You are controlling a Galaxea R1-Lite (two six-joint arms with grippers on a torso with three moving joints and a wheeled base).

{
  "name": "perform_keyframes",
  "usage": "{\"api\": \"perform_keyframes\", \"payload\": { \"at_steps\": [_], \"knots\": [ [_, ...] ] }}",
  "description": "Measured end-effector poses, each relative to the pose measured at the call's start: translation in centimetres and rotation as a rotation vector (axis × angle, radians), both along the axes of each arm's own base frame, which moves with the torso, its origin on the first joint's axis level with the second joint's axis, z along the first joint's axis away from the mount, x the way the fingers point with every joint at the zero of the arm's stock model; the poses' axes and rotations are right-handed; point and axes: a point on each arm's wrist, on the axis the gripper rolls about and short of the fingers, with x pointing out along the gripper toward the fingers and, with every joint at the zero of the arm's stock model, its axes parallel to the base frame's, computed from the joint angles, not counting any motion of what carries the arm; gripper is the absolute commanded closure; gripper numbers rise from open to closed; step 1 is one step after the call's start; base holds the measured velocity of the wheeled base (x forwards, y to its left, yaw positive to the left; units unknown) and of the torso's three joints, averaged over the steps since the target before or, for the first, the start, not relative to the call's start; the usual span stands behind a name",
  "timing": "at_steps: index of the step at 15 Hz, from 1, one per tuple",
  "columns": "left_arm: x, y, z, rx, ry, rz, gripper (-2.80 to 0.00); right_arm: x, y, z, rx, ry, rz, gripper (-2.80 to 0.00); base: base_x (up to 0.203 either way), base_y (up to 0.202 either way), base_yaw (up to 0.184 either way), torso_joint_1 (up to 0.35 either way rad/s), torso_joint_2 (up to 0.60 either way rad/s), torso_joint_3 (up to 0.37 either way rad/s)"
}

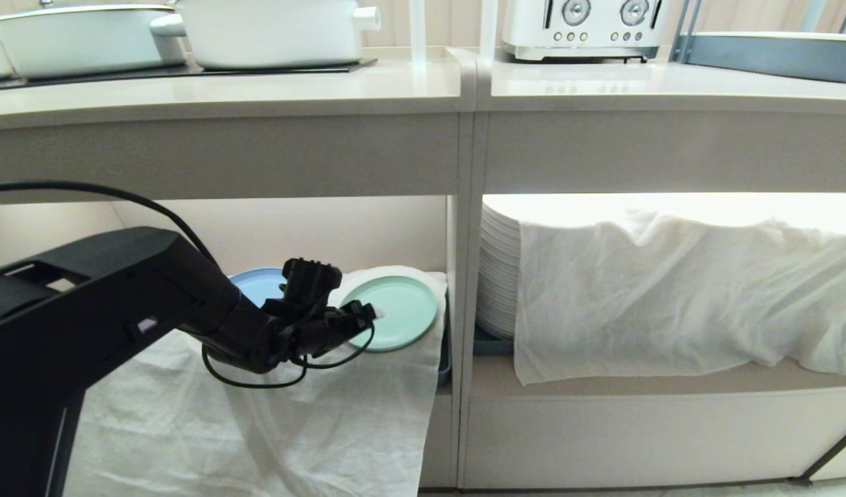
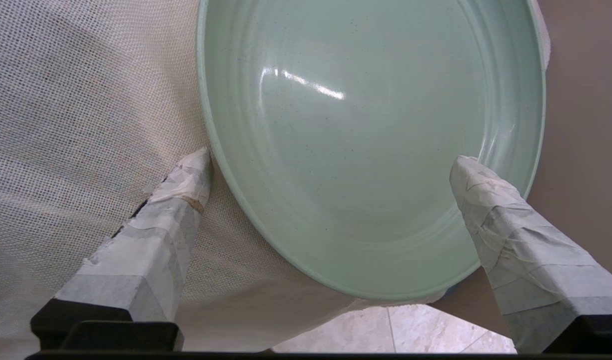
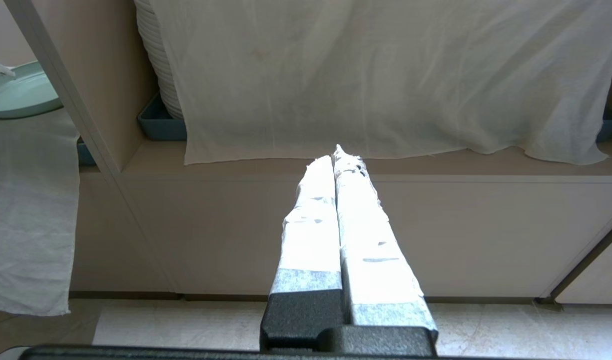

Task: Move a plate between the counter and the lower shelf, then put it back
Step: Pick up the plate in the cupboard

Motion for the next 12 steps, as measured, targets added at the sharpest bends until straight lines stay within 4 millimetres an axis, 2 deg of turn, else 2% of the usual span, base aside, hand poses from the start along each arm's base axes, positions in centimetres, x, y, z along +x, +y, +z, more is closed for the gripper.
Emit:
{"api": "perform_keyframes", "payload": {
  "at_steps": [12],
  "knots": [
    [-0.52, 0.19, 0.27, 0.023, 0.042, -0.002, -2.8, 0.0, 0.0, 0.0, 0.0, 0.0, 0.0, 0.0, 0.0, 0.0, 0.0, 0.0, 0.0, 0.0]
  ]
}}
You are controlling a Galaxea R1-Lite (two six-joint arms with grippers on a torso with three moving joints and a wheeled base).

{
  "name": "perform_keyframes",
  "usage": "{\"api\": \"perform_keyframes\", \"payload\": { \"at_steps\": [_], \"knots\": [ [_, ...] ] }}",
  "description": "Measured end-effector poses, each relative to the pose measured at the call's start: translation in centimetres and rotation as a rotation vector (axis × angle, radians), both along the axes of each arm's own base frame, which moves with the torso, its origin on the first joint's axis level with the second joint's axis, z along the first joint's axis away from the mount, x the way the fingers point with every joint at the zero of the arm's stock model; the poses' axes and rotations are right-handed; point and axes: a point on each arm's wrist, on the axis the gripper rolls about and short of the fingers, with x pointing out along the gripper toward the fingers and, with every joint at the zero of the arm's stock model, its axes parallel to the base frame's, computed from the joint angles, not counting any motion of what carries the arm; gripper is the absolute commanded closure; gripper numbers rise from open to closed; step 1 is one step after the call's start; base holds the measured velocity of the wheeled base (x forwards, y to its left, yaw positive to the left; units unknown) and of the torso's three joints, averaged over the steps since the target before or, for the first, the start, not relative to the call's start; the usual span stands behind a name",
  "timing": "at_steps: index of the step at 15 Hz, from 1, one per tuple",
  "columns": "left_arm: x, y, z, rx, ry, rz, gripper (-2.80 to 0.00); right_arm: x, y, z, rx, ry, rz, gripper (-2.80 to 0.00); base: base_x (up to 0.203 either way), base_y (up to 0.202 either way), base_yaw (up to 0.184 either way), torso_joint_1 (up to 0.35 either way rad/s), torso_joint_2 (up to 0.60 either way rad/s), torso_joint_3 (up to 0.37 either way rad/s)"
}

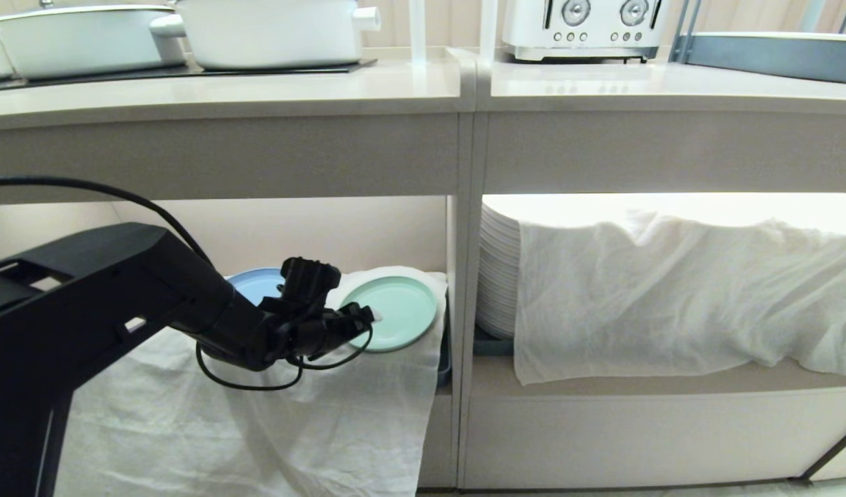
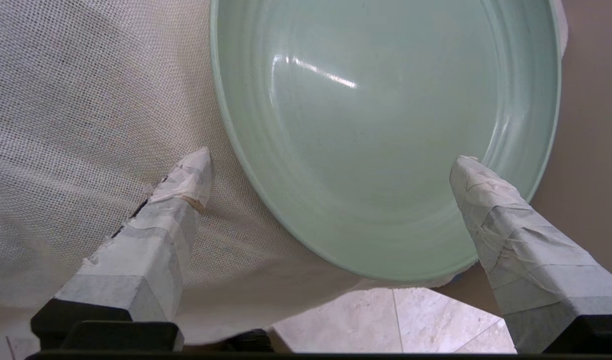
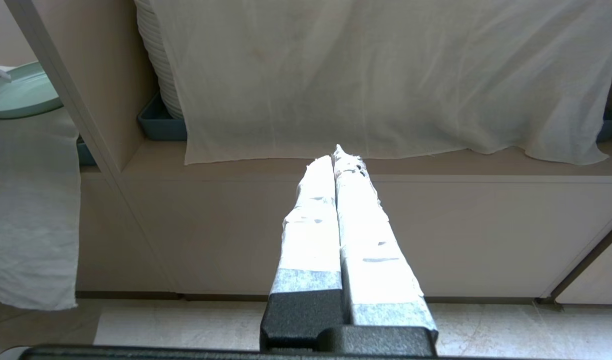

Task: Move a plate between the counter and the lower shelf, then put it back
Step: Pick up the plate in the cupboard

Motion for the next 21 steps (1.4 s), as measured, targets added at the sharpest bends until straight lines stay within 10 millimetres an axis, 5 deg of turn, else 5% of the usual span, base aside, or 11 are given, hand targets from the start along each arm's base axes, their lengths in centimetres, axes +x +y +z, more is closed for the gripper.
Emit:
{"api": "perform_keyframes", "payload": {
  "at_steps": [14, 15, 21],
  "knots": [
    [1.2, -0.6, -0.7, 0.008, -0.017, 0.015, -2.8, 0.0, 0.0, 0.0, 0.0, -0.001, 0.0, 0.0, 0.0, 0.0, 0.0, 0.0, 0.0, 0.0],
    [1.2, -0.7, -0.7, 0.008, -0.018, 0.014, 0.0, 0.0, 0.0, 0.0, 0.0, 0.0, 0.0, 0.0, 0.0, 0.0, 0.0, 0.0, 0.0, 0.0],
    [1.4, -0.7, -0.5, 0.004, -0.023, 0.015, 0.0, 0.0, 0.0, 0.0, 0.0, -0.001, 0.0, 0.0, 0.0, 0.0, 0.0, 0.0, 0.0, 0.0]
  ]
}}
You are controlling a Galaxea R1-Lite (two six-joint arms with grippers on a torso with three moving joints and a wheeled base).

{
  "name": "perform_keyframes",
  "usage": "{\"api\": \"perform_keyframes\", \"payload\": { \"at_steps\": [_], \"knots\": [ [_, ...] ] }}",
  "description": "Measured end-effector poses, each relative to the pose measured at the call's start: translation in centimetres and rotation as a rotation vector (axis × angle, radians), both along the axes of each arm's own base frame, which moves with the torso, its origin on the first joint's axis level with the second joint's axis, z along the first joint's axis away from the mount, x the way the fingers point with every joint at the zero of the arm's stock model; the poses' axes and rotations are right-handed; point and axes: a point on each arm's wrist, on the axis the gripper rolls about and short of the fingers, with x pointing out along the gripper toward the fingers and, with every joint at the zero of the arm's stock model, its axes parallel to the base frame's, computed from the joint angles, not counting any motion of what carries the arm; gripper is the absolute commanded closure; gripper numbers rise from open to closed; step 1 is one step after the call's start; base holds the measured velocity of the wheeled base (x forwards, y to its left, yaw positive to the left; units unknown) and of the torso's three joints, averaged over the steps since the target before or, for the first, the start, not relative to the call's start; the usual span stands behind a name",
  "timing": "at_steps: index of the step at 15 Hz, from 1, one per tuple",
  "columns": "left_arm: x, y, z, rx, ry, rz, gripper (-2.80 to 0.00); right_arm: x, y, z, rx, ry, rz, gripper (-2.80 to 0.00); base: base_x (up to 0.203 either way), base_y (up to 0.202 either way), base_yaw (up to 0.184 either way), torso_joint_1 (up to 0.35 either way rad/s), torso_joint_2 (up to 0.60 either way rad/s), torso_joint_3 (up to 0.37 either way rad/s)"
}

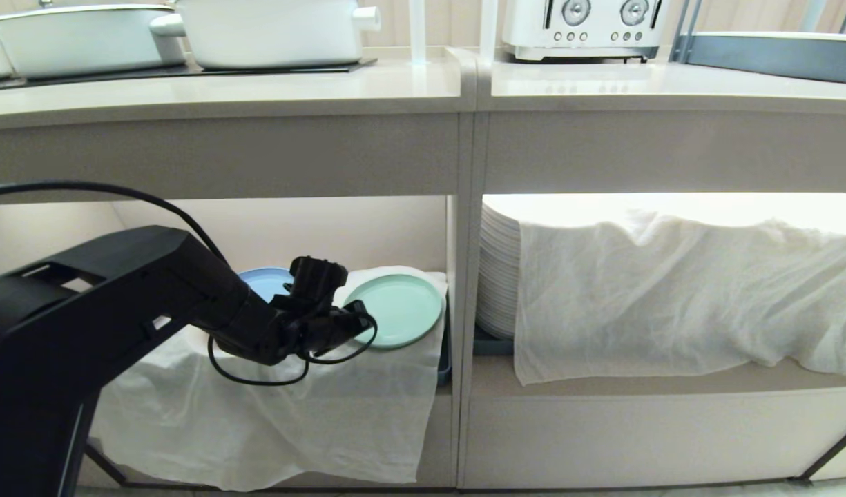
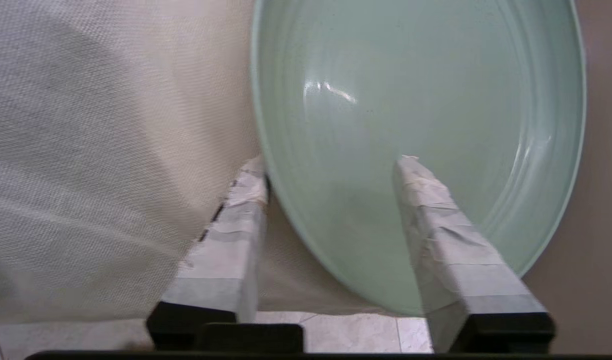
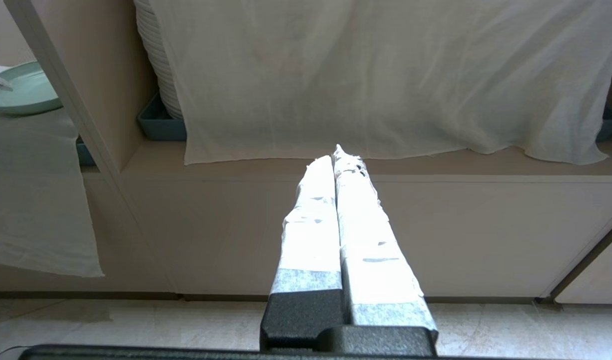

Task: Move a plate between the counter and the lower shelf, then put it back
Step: Pick up the plate in the cupboard

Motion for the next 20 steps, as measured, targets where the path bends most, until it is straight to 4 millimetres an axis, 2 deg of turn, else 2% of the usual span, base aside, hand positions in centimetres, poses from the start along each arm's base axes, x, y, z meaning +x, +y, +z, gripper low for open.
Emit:
{"api": "perform_keyframes", "payload": {
  "at_steps": [12, 20],
  "knots": [
    [-0.4, 0.5, 1.1, -0.004, -0.017, 0.014, 0.0, 0.0, 0.0, 0.0, 0.0, 0.0, 0.0, 0.0, 0.0, 0.0, 0.0, 0.0, 0.0, 0.0],
    [-2.8, 1.8, 1.7, -0.069, 0.08, 0.111, 0.0, 0.0, 0.0, 0.0, 0.0, 0.0, 0.0, 0.0, 0.0, 0.0, 0.0, 0.0, 0.0, 0.0]
  ]
}}
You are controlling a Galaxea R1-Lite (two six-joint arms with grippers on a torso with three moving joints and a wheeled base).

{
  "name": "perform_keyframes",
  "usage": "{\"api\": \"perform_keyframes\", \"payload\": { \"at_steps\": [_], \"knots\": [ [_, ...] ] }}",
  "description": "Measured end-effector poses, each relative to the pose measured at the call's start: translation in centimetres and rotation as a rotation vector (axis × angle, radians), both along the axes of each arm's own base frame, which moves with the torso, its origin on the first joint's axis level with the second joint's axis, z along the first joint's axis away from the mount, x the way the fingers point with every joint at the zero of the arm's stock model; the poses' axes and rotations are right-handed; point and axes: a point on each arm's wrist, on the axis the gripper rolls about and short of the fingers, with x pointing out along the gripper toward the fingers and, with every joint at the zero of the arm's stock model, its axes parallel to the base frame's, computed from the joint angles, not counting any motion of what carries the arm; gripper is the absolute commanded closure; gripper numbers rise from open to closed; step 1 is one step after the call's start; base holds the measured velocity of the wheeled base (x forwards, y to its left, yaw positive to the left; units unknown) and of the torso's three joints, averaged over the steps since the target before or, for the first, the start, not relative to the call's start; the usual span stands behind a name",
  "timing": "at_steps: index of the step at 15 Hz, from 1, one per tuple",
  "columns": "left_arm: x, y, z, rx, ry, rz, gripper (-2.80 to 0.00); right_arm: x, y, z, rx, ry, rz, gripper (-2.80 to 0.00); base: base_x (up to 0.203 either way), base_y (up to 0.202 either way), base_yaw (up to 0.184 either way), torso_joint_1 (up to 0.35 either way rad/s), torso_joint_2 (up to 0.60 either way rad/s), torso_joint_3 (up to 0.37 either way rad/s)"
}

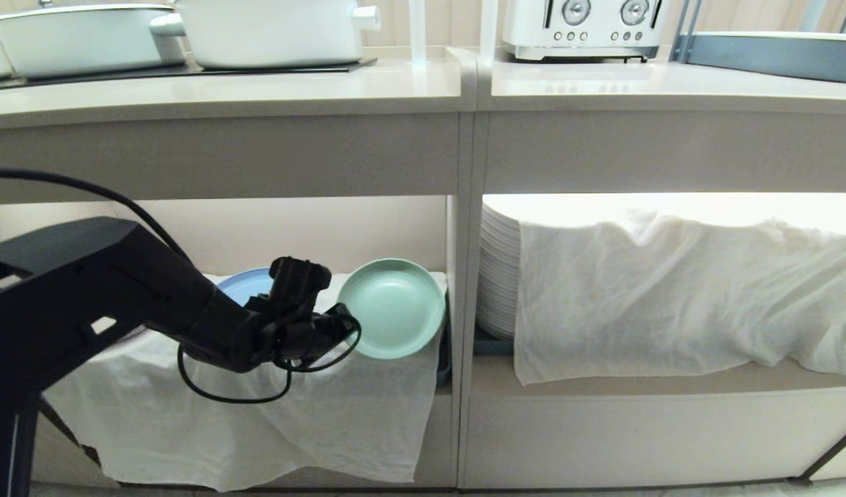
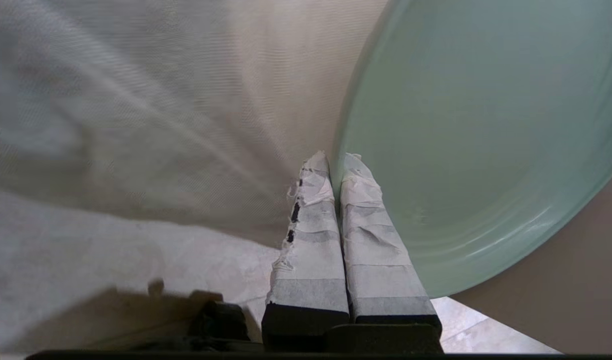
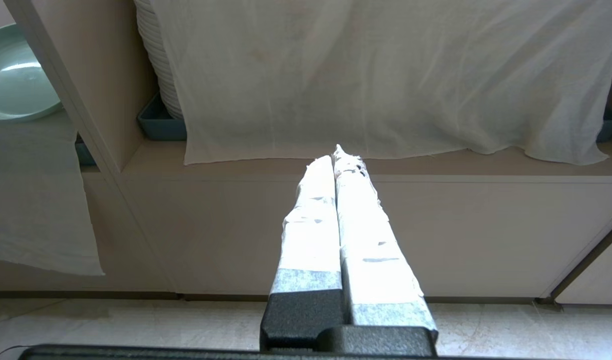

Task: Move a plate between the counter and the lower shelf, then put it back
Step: Pick up the plate in the cupboard

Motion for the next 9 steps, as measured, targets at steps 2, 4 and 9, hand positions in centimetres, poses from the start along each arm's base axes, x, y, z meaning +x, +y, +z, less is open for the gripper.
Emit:
{"api": "perform_keyframes", "payload": {
  "at_steps": [2, 4, 9],
  "knots": [
    [-0.3, 0.4, 0.6, -0.03, 0.021, 0.042, 0.0, 0.0, 0.0, 0.0, 0.0, 0.0, 0.0, 0.0, 0.0, 0.0, 0.0, 0.0, 0.0, 0.0],
    [-0.9, 0.8, 1.3, -0.05, 0.039, 0.072, 0.0, 0.0, 0.0, 0.0, 0.0, 0.0, 0.0, 0.0, 0.0, 0.0, 0.0, 0.0, 0.0, 0.0],
    [-3.3, 1.6, 2.2, -0.094, 0.07, 0.128, 0.0, 0.0, 0.0, 0.0, 0.0, 0.0, 0.0, 0.0, 0.0, 0.0, 0.0, 0.0, 0.0, 0.0]
  ]
}}
